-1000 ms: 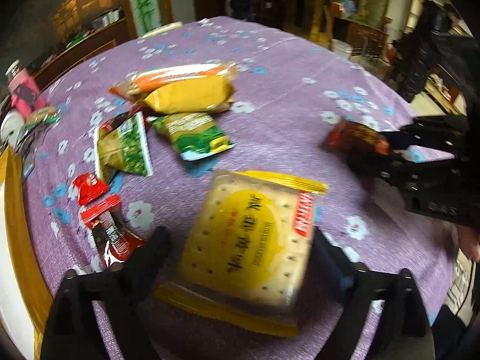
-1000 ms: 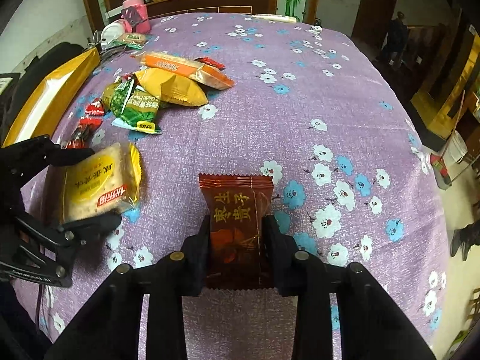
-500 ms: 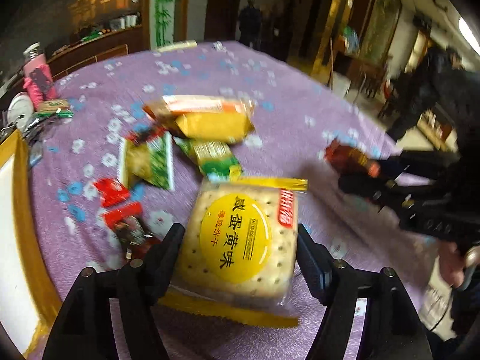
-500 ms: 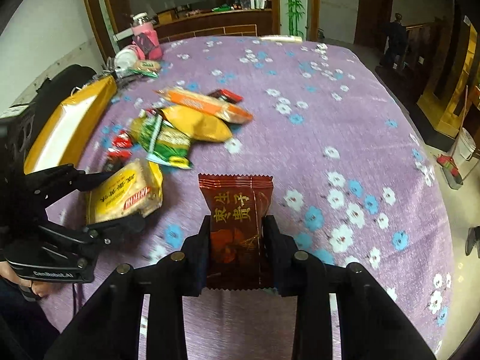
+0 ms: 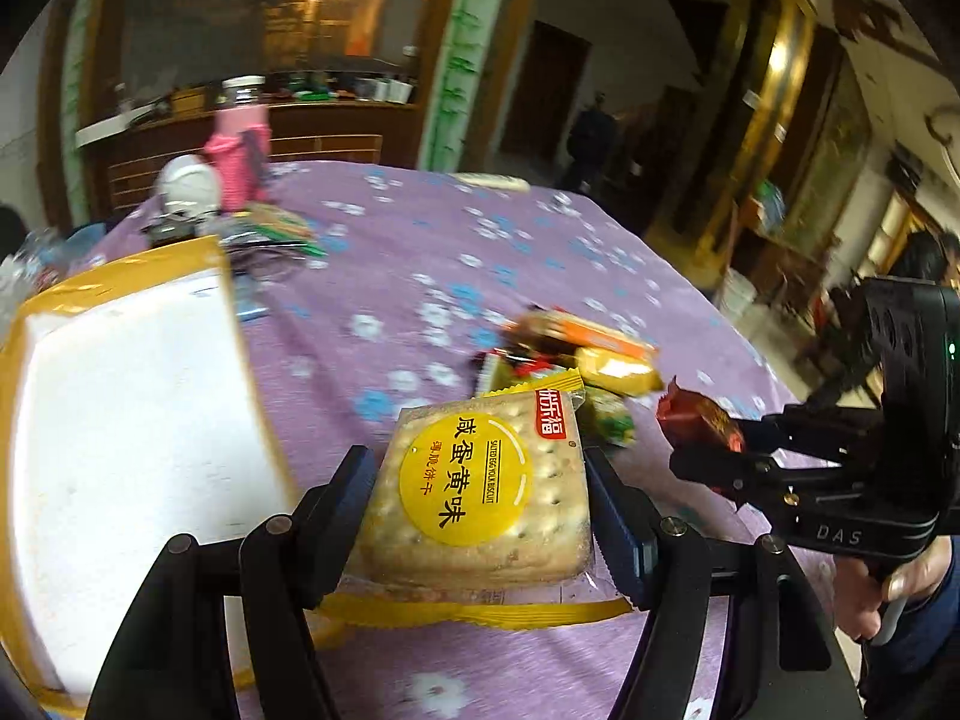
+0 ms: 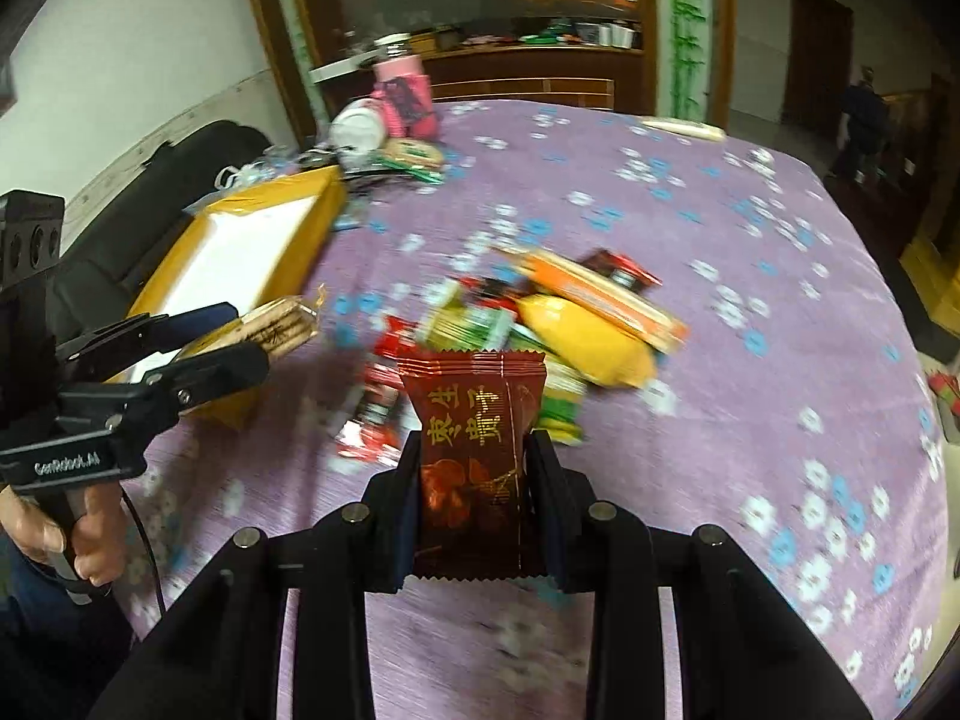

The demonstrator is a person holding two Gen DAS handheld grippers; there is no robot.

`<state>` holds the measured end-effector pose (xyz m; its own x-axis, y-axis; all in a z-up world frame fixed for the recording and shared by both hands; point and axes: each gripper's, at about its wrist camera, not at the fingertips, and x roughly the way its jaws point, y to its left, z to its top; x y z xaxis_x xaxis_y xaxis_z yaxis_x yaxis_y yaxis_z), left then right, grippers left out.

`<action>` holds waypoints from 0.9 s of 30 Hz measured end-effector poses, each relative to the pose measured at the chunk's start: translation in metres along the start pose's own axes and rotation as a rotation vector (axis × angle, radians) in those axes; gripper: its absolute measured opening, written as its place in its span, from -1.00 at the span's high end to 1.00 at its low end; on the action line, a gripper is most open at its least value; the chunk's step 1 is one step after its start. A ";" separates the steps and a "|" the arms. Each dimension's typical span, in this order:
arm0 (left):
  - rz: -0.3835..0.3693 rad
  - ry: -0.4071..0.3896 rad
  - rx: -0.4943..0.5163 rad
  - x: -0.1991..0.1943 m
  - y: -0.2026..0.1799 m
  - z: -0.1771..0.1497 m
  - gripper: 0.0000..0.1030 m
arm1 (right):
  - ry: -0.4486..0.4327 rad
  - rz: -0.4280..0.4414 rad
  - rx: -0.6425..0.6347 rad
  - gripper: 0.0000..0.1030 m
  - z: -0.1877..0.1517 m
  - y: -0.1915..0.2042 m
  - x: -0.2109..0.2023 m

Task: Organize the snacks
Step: 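Carry both packs over the white box with the left and right tools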

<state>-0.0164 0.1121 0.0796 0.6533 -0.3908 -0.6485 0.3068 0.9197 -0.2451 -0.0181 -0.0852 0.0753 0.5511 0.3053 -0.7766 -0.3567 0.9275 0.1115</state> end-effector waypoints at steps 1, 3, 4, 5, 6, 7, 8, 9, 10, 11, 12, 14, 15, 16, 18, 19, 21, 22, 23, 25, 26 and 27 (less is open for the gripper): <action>0.014 -0.012 -0.015 -0.006 0.008 -0.001 -0.41 | 0.001 0.010 -0.006 0.39 0.004 0.006 0.002; 0.035 -0.027 -0.043 -0.014 0.024 0.000 -0.41 | 0.006 0.038 -0.021 0.38 0.012 0.019 0.007; 0.051 -0.039 -0.061 -0.020 0.034 0.001 -0.41 | 0.008 0.047 -0.025 0.38 0.014 0.024 0.009; 0.066 -0.050 -0.076 -0.025 0.043 0.000 -0.41 | 0.011 0.058 -0.033 0.38 0.018 0.031 0.012; 0.083 -0.058 -0.089 -0.031 0.052 -0.001 -0.41 | 0.014 0.071 -0.045 0.38 0.022 0.040 0.016; 0.095 -0.062 -0.097 -0.034 0.059 -0.002 -0.42 | 0.018 0.080 -0.057 0.38 0.026 0.048 0.019; 0.117 -0.071 -0.115 -0.039 0.071 -0.003 -0.42 | 0.022 0.089 -0.068 0.38 0.029 0.056 0.022; 0.128 -0.076 -0.125 -0.043 0.078 -0.005 -0.42 | 0.027 0.099 -0.079 0.38 0.032 0.064 0.025; 0.142 -0.080 -0.139 -0.046 0.088 -0.006 -0.42 | 0.030 0.109 -0.086 0.38 0.035 0.069 0.028; 0.153 -0.081 -0.145 -0.048 0.094 -0.006 -0.42 | 0.038 0.122 -0.095 0.38 0.040 0.078 0.032; 0.180 -0.085 -0.154 -0.052 0.104 -0.005 -0.42 | 0.045 0.131 -0.100 0.38 0.045 0.085 0.035; 0.211 -0.094 -0.159 -0.058 0.115 -0.004 -0.42 | 0.053 0.151 -0.111 0.38 0.055 0.098 0.042; 0.229 -0.093 -0.163 -0.060 0.123 0.001 -0.42 | 0.056 0.160 -0.115 0.38 0.059 0.104 0.045; 0.241 -0.093 -0.163 -0.060 0.129 0.006 -0.42 | 0.062 0.167 -0.117 0.38 0.066 0.110 0.050; 0.277 -0.086 -0.157 -0.057 0.139 0.016 -0.42 | 0.074 0.185 -0.115 0.38 0.081 0.122 0.061; 0.294 -0.083 -0.153 -0.054 0.143 0.022 -0.42 | 0.078 0.191 -0.114 0.38 0.087 0.126 0.065; 0.320 -0.068 -0.154 -0.045 0.154 0.034 -0.42 | 0.090 0.193 -0.108 0.38 0.103 0.135 0.080; 0.331 -0.057 -0.160 -0.038 0.161 0.039 -0.42 | 0.095 0.194 -0.107 0.38 0.108 0.139 0.086; 0.343 -0.041 -0.171 -0.030 0.167 0.044 -0.42 | 0.101 0.193 -0.110 0.38 0.115 0.144 0.095; 0.373 -0.005 -0.197 -0.015 0.178 0.050 -0.42 | 0.105 0.175 -0.116 0.38 0.125 0.153 0.110; 0.389 0.017 -0.213 -0.001 0.186 0.056 -0.42 | 0.120 0.167 -0.124 0.38 0.131 0.158 0.120; 0.404 0.033 -0.230 0.008 0.194 0.058 -0.42 | 0.127 0.163 -0.129 0.38 0.135 0.163 0.129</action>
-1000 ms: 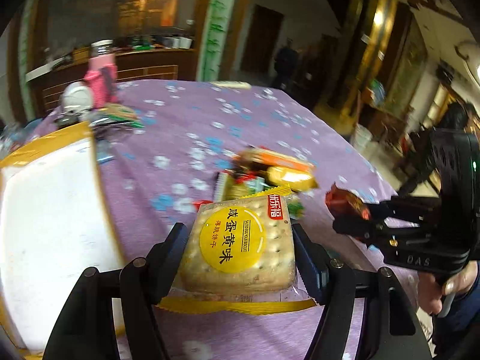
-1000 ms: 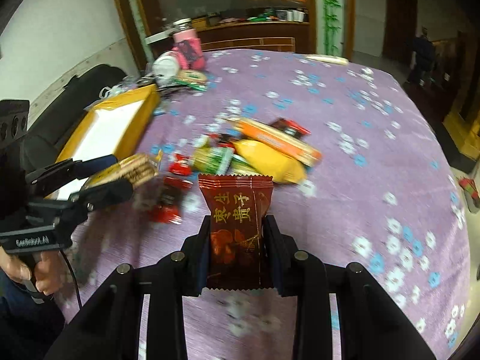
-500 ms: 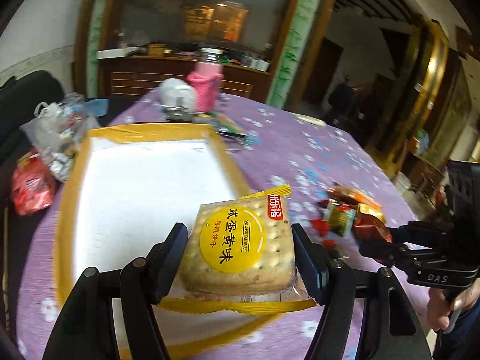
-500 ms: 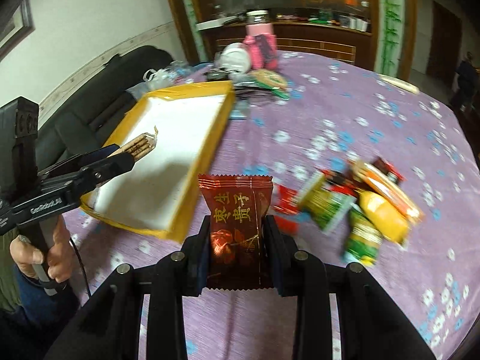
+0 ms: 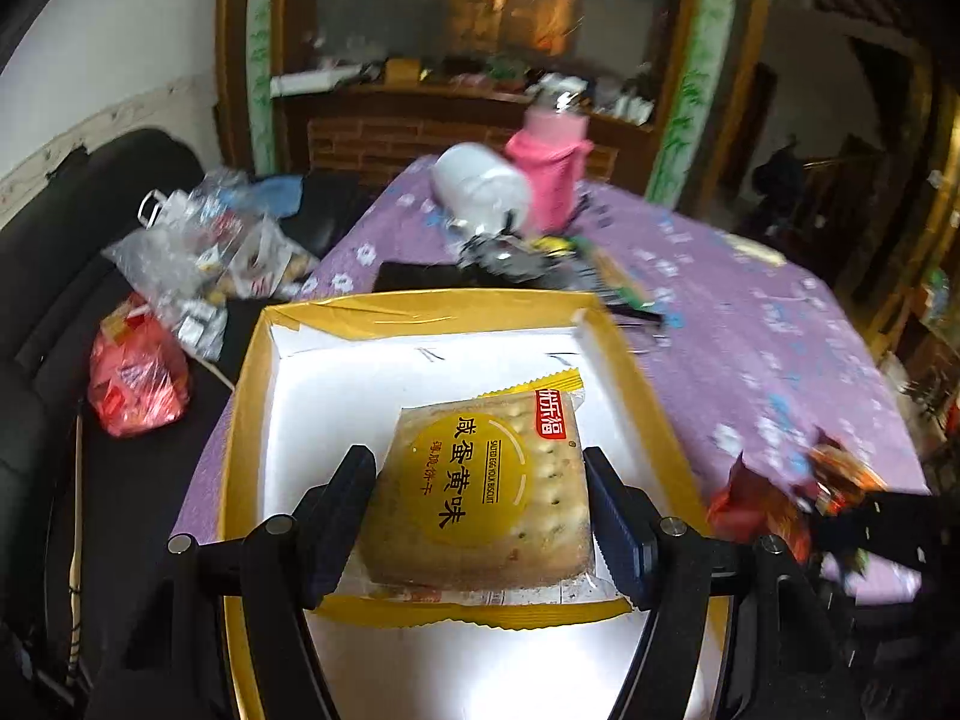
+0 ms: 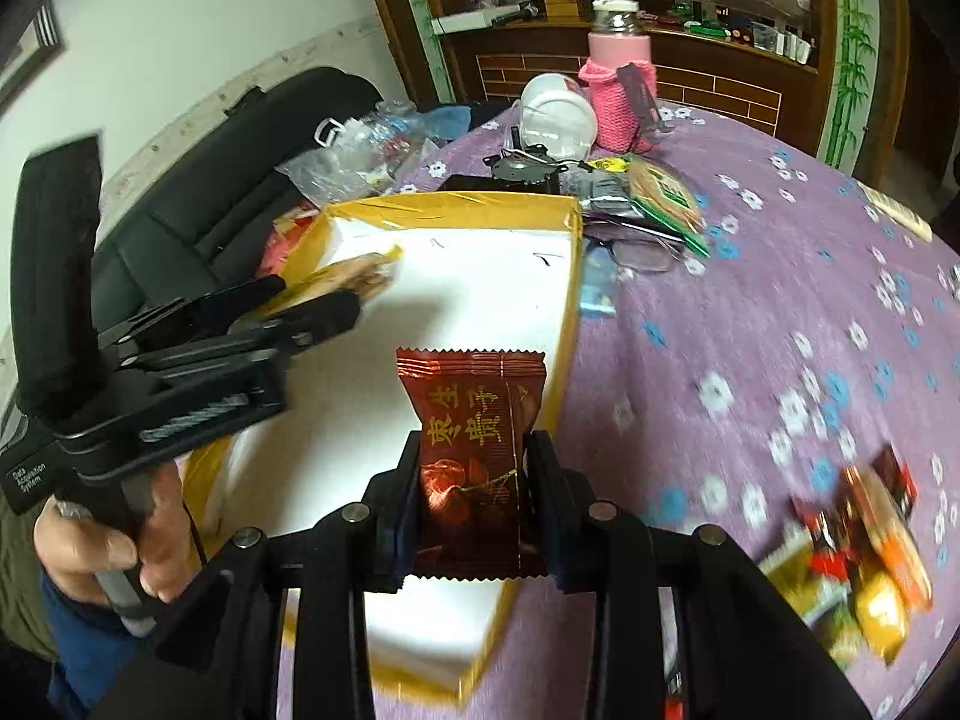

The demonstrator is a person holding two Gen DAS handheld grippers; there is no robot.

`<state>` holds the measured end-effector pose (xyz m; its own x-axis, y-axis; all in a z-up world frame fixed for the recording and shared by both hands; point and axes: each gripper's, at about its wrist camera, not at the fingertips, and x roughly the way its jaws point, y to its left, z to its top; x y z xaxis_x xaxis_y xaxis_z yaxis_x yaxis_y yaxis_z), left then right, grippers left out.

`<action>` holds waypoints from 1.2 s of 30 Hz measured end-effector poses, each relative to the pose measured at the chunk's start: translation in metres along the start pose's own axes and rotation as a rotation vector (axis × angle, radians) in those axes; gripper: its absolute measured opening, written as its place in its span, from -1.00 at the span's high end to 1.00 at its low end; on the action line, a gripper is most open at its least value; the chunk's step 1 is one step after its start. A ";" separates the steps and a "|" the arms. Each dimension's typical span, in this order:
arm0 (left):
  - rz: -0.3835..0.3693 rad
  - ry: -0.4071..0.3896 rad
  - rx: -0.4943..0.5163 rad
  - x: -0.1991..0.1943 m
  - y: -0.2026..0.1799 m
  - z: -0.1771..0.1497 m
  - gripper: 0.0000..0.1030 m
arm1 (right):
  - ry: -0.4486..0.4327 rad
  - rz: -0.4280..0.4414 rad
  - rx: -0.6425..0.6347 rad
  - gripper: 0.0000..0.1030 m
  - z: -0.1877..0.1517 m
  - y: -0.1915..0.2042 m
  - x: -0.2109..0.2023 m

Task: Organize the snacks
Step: 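Carry both packs over the white box with the left and right tools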

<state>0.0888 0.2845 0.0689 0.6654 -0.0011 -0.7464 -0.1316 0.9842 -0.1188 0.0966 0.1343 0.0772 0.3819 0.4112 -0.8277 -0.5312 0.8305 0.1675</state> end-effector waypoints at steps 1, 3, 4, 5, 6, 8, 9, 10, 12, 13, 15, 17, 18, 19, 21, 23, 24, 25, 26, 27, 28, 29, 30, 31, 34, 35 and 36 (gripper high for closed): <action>0.013 0.008 -0.011 0.006 0.002 0.002 -0.42 | 0.002 -0.007 -0.004 0.38 0.005 0.002 0.006; 0.037 0.026 -0.051 0.023 0.012 0.005 -0.42 | 0.018 -0.032 -0.023 0.38 0.013 0.008 0.023; 0.042 0.029 -0.068 0.028 0.017 0.004 -0.42 | 0.023 -0.042 -0.029 0.38 0.016 0.009 0.029; 0.047 0.029 -0.079 0.031 0.021 0.003 -0.43 | 0.031 -0.047 -0.039 0.38 0.018 0.010 0.036; 0.047 0.030 -0.089 0.034 0.025 0.000 -0.43 | 0.041 -0.053 -0.051 0.38 0.019 0.012 0.044; 0.033 0.041 -0.111 0.040 0.031 -0.003 -0.43 | 0.051 -0.066 -0.062 0.38 0.021 0.015 0.056; 0.030 0.047 -0.116 0.043 0.033 -0.004 -0.42 | 0.057 -0.063 -0.060 0.38 0.020 0.015 0.061; 0.029 0.053 -0.123 0.046 0.035 -0.005 -0.42 | 0.061 -0.057 -0.059 0.38 0.020 0.016 0.064; 0.019 0.069 -0.147 0.051 0.039 -0.007 -0.42 | 0.072 -0.050 -0.059 0.38 0.018 0.018 0.073; 0.015 0.069 -0.147 0.051 0.039 -0.006 -0.42 | 0.077 -0.052 -0.062 0.38 0.017 0.019 0.077; 0.019 0.064 -0.145 0.050 0.038 -0.006 -0.42 | 0.075 -0.066 -0.077 0.38 0.016 0.024 0.081; 0.031 0.064 -0.131 0.051 0.035 -0.006 -0.42 | 0.074 -0.060 -0.077 0.39 0.017 0.026 0.080; 0.034 0.063 -0.131 0.051 0.036 -0.006 -0.42 | 0.074 -0.070 -0.083 0.39 0.018 0.028 0.080; 0.032 0.063 -0.134 0.051 0.037 -0.005 -0.42 | 0.076 -0.076 -0.086 0.39 0.020 0.028 0.082; 0.021 0.059 -0.152 0.049 0.040 -0.004 -0.42 | 0.082 -0.082 -0.073 0.39 0.025 0.026 0.086; -0.005 0.049 -0.174 0.047 0.045 -0.003 -0.42 | 0.081 -0.085 -0.053 0.39 0.033 0.023 0.091; -0.016 0.043 -0.185 0.045 0.047 -0.002 -0.42 | 0.082 -0.086 -0.046 0.39 0.037 0.022 0.093; -0.024 0.040 -0.192 0.045 0.048 -0.002 -0.42 | 0.084 -0.089 -0.042 0.39 0.041 0.021 0.095; -0.029 0.039 -0.197 0.044 0.049 -0.002 -0.42 | 0.085 -0.093 -0.039 0.38 0.044 0.020 0.097; -0.034 0.037 -0.203 0.044 0.050 -0.002 -0.42 | 0.089 -0.098 -0.036 0.38 0.047 0.019 0.099; -0.038 0.036 -0.205 0.044 0.050 -0.002 -0.42 | 0.092 -0.100 -0.033 0.38 0.049 0.018 0.101; -0.042 0.034 -0.205 0.043 0.050 -0.002 -0.42 | 0.098 -0.102 -0.036 0.38 0.050 0.018 0.103; -0.048 0.030 -0.210 0.042 0.050 -0.001 -0.42 | 0.103 -0.108 -0.046 0.37 0.050 0.019 0.103; -0.057 0.031 -0.213 0.042 0.050 -0.001 -0.42 | 0.106 -0.109 -0.051 0.36 0.051 0.021 0.104; -0.079 0.027 -0.231 0.040 0.052 -0.001 -0.42 | 0.112 -0.108 -0.047 0.33 0.054 0.022 0.105; -0.085 0.024 -0.235 0.039 0.053 -0.001 -0.42 | 0.114 -0.100 -0.042 0.33 0.054 0.022 0.104; -0.091 0.020 -0.241 0.038 0.053 -0.001 -0.42 | 0.116 -0.091 -0.036 0.33 0.055 0.022 0.104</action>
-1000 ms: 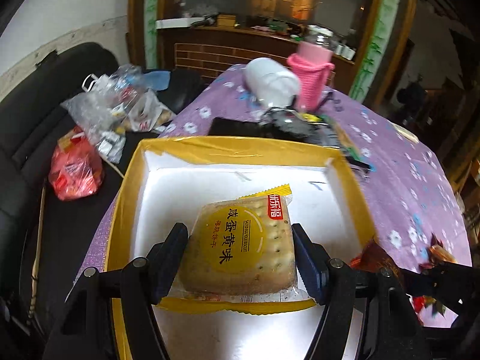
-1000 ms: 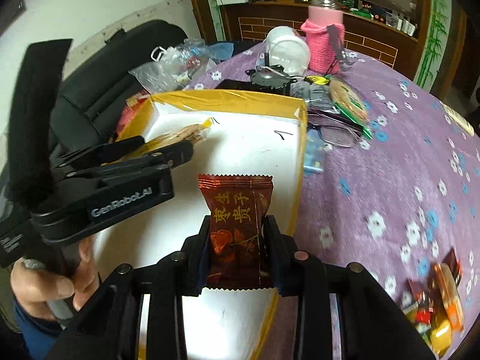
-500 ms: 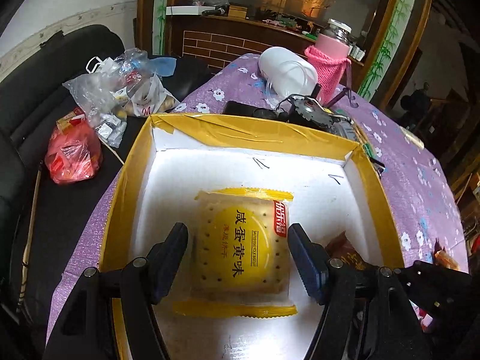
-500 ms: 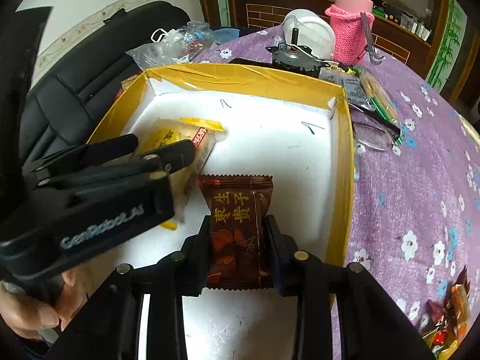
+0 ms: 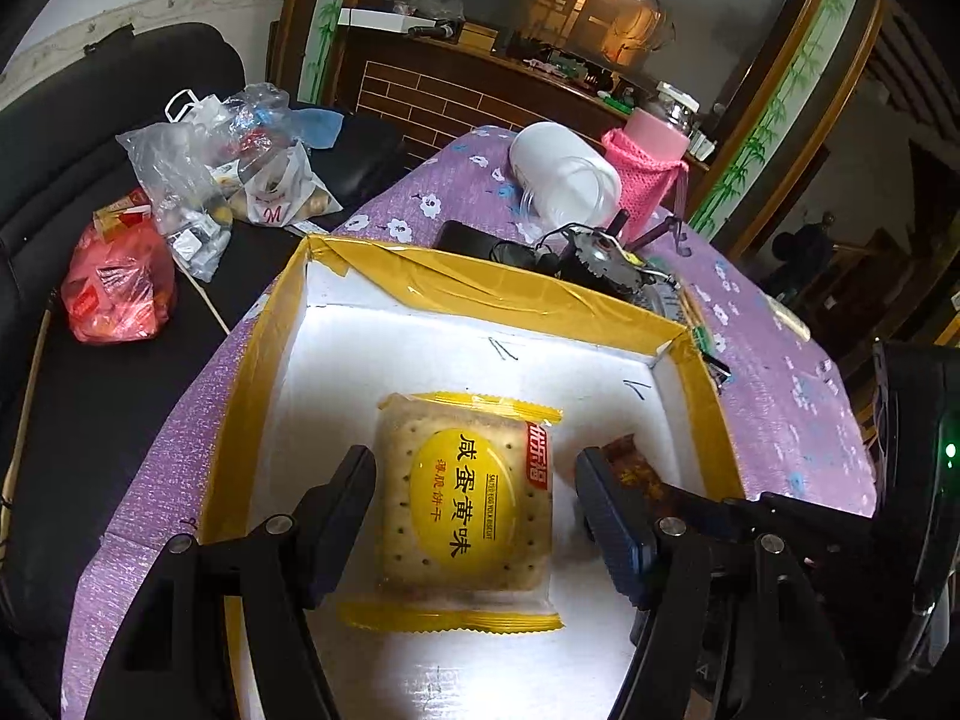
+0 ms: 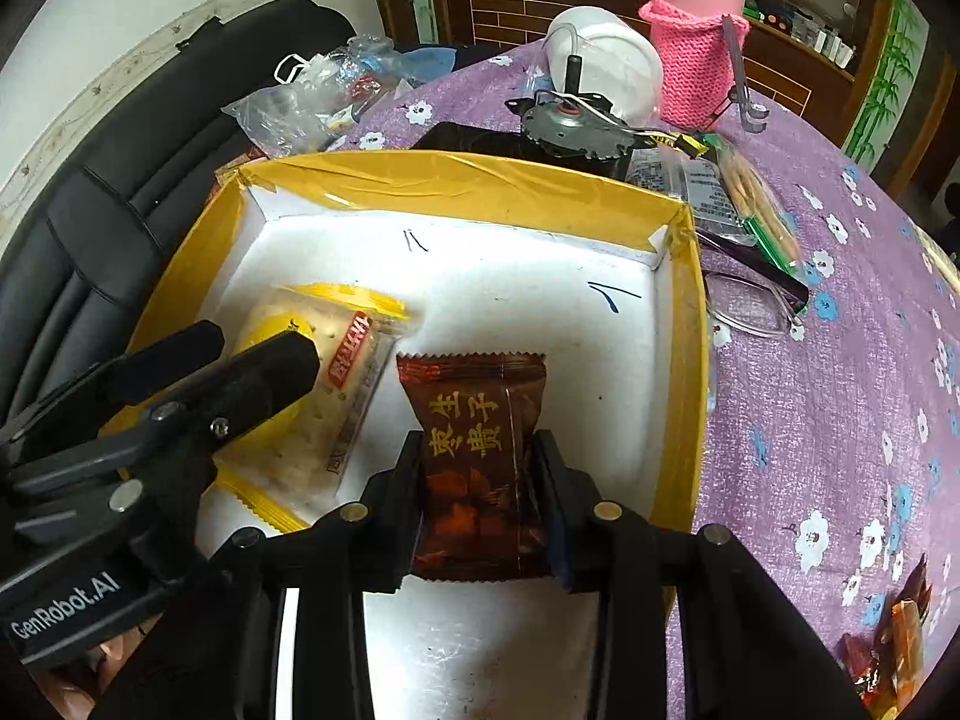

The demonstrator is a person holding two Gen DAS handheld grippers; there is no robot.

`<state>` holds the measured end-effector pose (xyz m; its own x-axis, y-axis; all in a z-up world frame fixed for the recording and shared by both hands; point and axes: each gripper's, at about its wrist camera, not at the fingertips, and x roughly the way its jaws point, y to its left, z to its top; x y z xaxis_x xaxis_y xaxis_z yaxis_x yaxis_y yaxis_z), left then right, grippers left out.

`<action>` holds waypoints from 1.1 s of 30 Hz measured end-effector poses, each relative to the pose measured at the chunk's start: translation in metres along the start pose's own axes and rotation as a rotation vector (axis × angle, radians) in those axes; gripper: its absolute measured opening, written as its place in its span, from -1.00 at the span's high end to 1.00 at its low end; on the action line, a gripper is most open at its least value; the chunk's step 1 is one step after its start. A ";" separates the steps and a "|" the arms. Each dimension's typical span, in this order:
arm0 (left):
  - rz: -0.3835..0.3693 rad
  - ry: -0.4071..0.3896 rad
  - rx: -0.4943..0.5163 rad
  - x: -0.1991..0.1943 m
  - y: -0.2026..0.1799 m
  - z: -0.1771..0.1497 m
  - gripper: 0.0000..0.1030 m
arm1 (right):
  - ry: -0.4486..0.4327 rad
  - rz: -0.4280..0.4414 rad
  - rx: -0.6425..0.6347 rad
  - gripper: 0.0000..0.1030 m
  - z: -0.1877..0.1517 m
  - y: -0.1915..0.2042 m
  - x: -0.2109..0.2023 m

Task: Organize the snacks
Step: 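Carry both packs over the white box with the left and right tools, then open the left tool and the right tool to drop both packs into the box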

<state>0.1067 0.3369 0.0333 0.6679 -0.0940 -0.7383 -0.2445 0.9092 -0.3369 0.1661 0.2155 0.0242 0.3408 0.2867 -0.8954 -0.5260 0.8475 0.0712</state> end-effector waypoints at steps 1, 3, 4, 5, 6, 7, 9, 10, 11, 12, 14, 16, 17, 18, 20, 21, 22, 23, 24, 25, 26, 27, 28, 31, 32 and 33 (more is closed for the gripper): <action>-0.009 -0.003 -0.006 -0.001 0.001 0.000 -0.42 | 0.001 0.010 0.006 0.33 0.000 -0.001 -0.002; -0.038 -0.005 -0.021 -0.002 0.003 0.001 -0.42 | -0.005 0.024 0.005 0.32 0.002 -0.002 -0.009; -0.050 -0.005 -0.029 -0.003 0.005 0.001 -0.42 | -0.014 0.021 0.005 0.32 0.003 -0.004 -0.015; -0.074 -0.007 -0.043 -0.004 0.007 0.002 -0.42 | -0.026 0.019 0.008 0.32 0.004 -0.006 -0.023; -0.088 -0.009 -0.048 -0.005 0.008 0.003 -0.42 | -0.041 0.012 0.009 0.32 0.006 -0.009 -0.034; -0.095 -0.015 -0.053 -0.007 0.008 0.003 -0.41 | -0.055 0.000 0.007 0.32 0.007 -0.012 -0.044; -0.109 -0.026 -0.053 -0.010 0.008 0.003 -0.41 | -0.099 -0.040 0.008 0.32 0.013 -0.018 -0.072; -0.118 -0.030 -0.047 -0.011 0.006 0.003 -0.41 | -0.119 -0.045 0.016 0.32 0.016 -0.020 -0.085; -0.122 -0.033 -0.043 -0.012 0.005 0.003 -0.41 | -0.149 -0.043 0.035 0.32 0.021 -0.024 -0.103; -0.128 -0.043 -0.032 -0.014 0.001 0.002 -0.41 | -0.187 -0.040 0.056 0.32 0.028 -0.027 -0.124; -0.135 -0.054 -0.009 -0.016 -0.004 0.001 -0.41 | -0.271 -0.046 0.078 0.31 0.042 -0.027 -0.167; -0.139 -0.065 0.008 -0.019 -0.007 0.001 -0.41 | -0.372 -0.040 0.090 0.31 0.051 -0.023 -0.215; -0.141 -0.067 0.018 -0.020 -0.009 0.000 -0.41 | -0.427 -0.022 0.090 0.31 0.052 -0.020 -0.241; -0.146 -0.070 0.025 -0.021 -0.010 0.000 -0.41 | -0.478 -0.003 0.089 0.27 0.050 -0.019 -0.264; -0.151 -0.073 0.039 -0.022 -0.012 0.000 -0.41 | -0.562 0.024 0.092 0.02 0.036 -0.017 -0.291; -0.150 -0.075 0.046 -0.023 -0.013 0.000 -0.41 | -0.585 0.047 0.096 -0.10 0.026 -0.020 -0.298; -0.149 -0.081 0.055 -0.024 -0.015 -0.001 -0.41 | -0.585 0.072 0.102 -0.10 0.016 -0.022 -0.299; -0.149 -0.084 0.067 -0.025 -0.017 -0.001 -0.41 | -0.570 0.099 0.106 -0.10 0.002 -0.027 -0.295; -0.151 -0.087 0.077 -0.027 -0.019 -0.002 -0.41 | -0.559 0.114 0.098 -0.10 -0.013 -0.032 -0.290; -0.157 -0.092 0.083 -0.029 -0.021 -0.004 -0.41 | -0.555 0.117 0.094 -0.10 -0.026 -0.036 -0.287; -0.168 -0.095 0.093 -0.031 -0.023 -0.005 -0.41 | -0.548 0.115 0.089 -0.10 -0.047 -0.044 -0.279; -0.175 -0.097 0.105 -0.032 -0.026 -0.006 -0.41 | -0.535 0.105 0.087 -0.10 -0.062 -0.051 -0.272; -0.177 -0.099 0.111 -0.033 -0.027 -0.006 -0.41 | -0.510 0.090 0.090 -0.10 -0.080 -0.059 -0.264; -0.197 -0.101 0.167 -0.036 -0.041 -0.011 -0.41 | -0.453 0.061 0.139 -0.10 -0.132 -0.092 -0.244; -0.207 -0.096 0.184 -0.037 -0.046 -0.014 -0.41 | -0.439 0.050 0.162 -0.09 -0.147 -0.104 -0.238; -0.211 -0.097 0.198 -0.039 -0.051 -0.017 -0.41 | -0.427 0.045 0.188 -0.09 -0.161 -0.118 -0.233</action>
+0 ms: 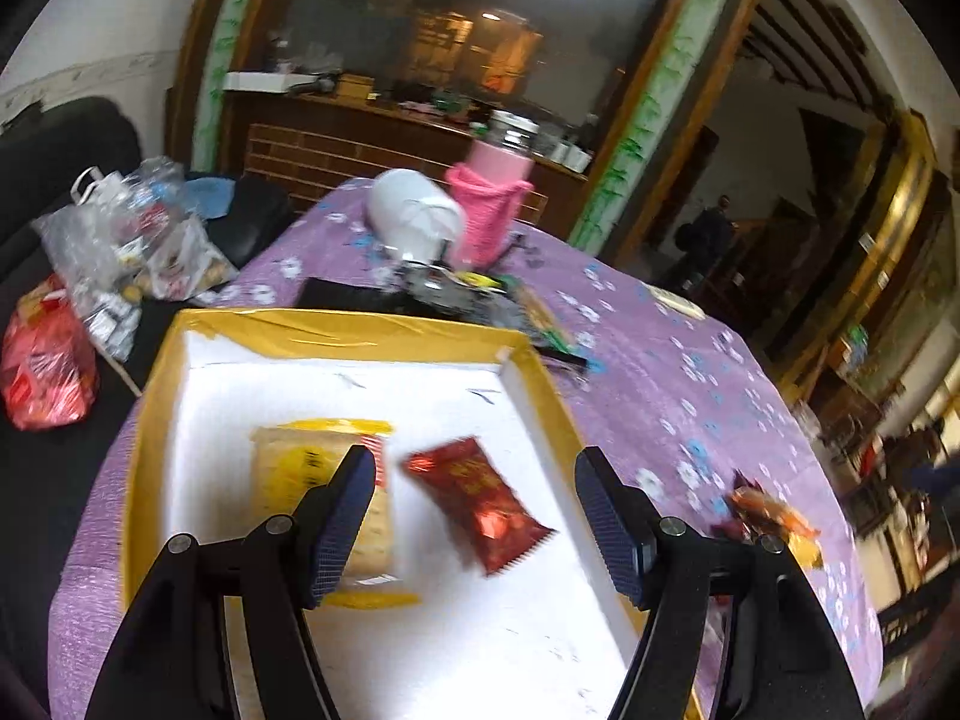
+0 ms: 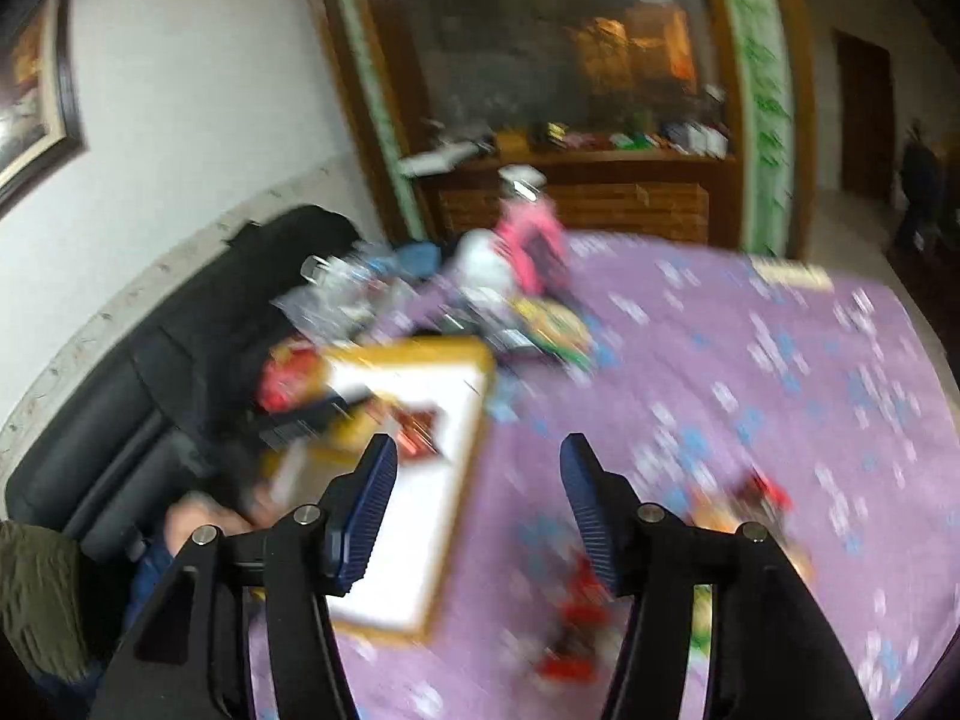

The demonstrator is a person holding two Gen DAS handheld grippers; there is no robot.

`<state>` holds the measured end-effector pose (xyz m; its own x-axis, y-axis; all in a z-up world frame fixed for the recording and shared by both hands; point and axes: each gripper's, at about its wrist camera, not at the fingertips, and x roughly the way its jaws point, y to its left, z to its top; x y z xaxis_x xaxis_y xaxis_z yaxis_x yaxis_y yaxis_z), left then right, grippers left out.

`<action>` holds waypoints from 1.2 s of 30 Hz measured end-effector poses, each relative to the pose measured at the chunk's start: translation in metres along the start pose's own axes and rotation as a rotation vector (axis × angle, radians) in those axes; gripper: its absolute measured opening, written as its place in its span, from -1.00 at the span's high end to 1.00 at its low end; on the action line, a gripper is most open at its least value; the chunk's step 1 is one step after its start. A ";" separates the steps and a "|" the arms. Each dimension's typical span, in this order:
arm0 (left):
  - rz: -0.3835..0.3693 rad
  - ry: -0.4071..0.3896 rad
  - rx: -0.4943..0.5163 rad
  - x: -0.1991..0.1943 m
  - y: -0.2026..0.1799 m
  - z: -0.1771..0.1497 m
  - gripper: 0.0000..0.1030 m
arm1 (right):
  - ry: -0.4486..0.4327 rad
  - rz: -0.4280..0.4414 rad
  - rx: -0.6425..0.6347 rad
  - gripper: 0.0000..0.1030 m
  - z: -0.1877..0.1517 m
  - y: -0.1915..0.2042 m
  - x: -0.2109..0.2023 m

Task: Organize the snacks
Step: 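Open the left tool and the right tool to drop both packs into the box, then move the left tool back to the snack pile toward a red candy wrapper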

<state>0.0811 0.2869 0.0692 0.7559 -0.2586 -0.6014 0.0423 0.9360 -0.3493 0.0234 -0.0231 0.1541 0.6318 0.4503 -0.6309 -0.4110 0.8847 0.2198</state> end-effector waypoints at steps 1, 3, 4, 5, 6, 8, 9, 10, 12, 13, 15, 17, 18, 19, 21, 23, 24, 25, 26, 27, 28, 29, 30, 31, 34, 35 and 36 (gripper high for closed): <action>0.000 -0.001 0.014 0.000 -0.006 -0.001 -0.41 | 0.003 -0.006 0.024 -0.09 -0.007 -0.014 -0.001; 0.011 0.004 0.052 -0.001 -0.020 -0.004 -0.41 | 0.011 -0.034 0.070 -0.07 -0.022 -0.042 -0.004; 0.022 0.002 0.069 -0.002 -0.027 -0.005 -0.41 | 0.018 -0.031 0.086 -0.05 -0.026 -0.053 -0.006; 0.028 0.003 0.084 -0.002 -0.034 -0.007 -0.41 | 0.024 -0.021 0.107 -0.02 -0.030 -0.064 -0.007; 0.033 0.008 0.093 -0.001 -0.038 -0.008 -0.41 | 0.024 -0.017 0.125 -0.02 -0.033 -0.073 -0.007; 0.049 0.023 0.099 0.000 -0.046 -0.012 -0.41 | 0.013 -0.011 0.155 -0.02 -0.036 -0.088 -0.008; 0.055 0.032 0.104 0.000 -0.048 -0.014 -0.41 | 0.004 0.002 0.170 -0.02 -0.037 -0.095 -0.006; 0.063 0.037 0.109 0.000 -0.050 -0.016 -0.41 | -0.002 0.013 0.180 -0.02 -0.037 -0.100 -0.003; 0.100 0.043 0.119 0.000 -0.052 -0.022 -0.41 | -0.010 0.028 0.190 -0.02 -0.038 -0.109 0.003; 0.116 0.052 0.118 0.001 -0.052 -0.024 -0.41 | -0.011 0.029 0.191 -0.02 -0.040 -0.113 0.006; 0.138 0.069 0.100 0.000 -0.049 -0.028 -0.41 | -0.001 0.042 0.187 -0.02 -0.044 -0.120 0.016; 0.136 0.078 0.087 -0.004 -0.052 -0.033 -0.41 | 0.005 0.089 0.190 -0.02 -0.049 -0.127 0.026; 0.134 0.077 0.089 -0.007 -0.057 -0.034 -0.41 | 0.006 0.121 0.196 -0.02 -0.053 -0.131 0.031; 0.132 0.075 0.097 -0.009 -0.064 -0.036 -0.41 | 0.011 0.145 0.200 -0.02 -0.057 -0.134 0.033; 0.113 0.069 0.118 -0.014 -0.083 -0.038 -0.41 | 0.043 0.215 0.207 -0.02 -0.062 -0.141 0.038; 0.085 0.071 0.131 -0.015 -0.107 -0.042 -0.41 | 0.036 0.268 0.210 -0.02 -0.062 -0.142 0.033; 0.071 0.073 0.134 -0.015 -0.120 -0.044 -0.41 | 0.024 0.291 0.222 -0.02 -0.062 -0.144 0.029; 0.041 0.074 0.138 -0.013 -0.134 -0.047 -0.41 | 0.017 0.297 0.230 -0.02 -0.062 -0.144 0.026; 0.008 0.077 0.148 -0.011 -0.148 -0.050 -0.41 | 0.004 0.291 0.241 -0.02 -0.062 -0.146 0.023; -0.020 0.078 0.162 -0.009 -0.163 -0.055 -0.41 | -0.012 0.281 0.255 -0.02 -0.062 -0.149 0.020; -0.037 0.085 0.176 -0.007 -0.176 -0.062 -0.41 | -0.019 0.276 0.272 -0.02 -0.062 -0.151 0.019; -0.047 0.099 0.189 -0.003 -0.188 -0.069 -0.42 | -0.019 0.277 0.291 -0.02 -0.062 -0.154 0.019; -0.054 0.112 0.196 0.001 -0.196 -0.075 -0.42 | -0.013 0.277 0.316 -0.02 -0.063 -0.159 0.020; -0.067 0.143 0.208 0.008 -0.206 -0.086 -0.41 | -0.011 0.271 0.333 -0.02 -0.064 -0.162 0.020; -0.072 0.205 0.267 0.022 -0.227 -0.110 -0.41 | -0.006 0.286 0.377 -0.02 -0.064 -0.168 0.021; -0.061 0.208 0.284 0.024 -0.231 -0.114 -0.41 | -0.006 0.298 0.388 -0.02 -0.065 -0.168 0.020; -0.031 0.204 0.320 0.026 -0.236 -0.119 -0.41 | -0.008 0.305 0.394 -0.02 -0.065 -0.168 0.019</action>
<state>0.0126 0.0310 0.0503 0.6067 -0.3004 -0.7359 0.2894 0.9458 -0.1474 0.0621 -0.1711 0.0564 0.5270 0.6953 -0.4886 -0.2996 0.6901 0.6588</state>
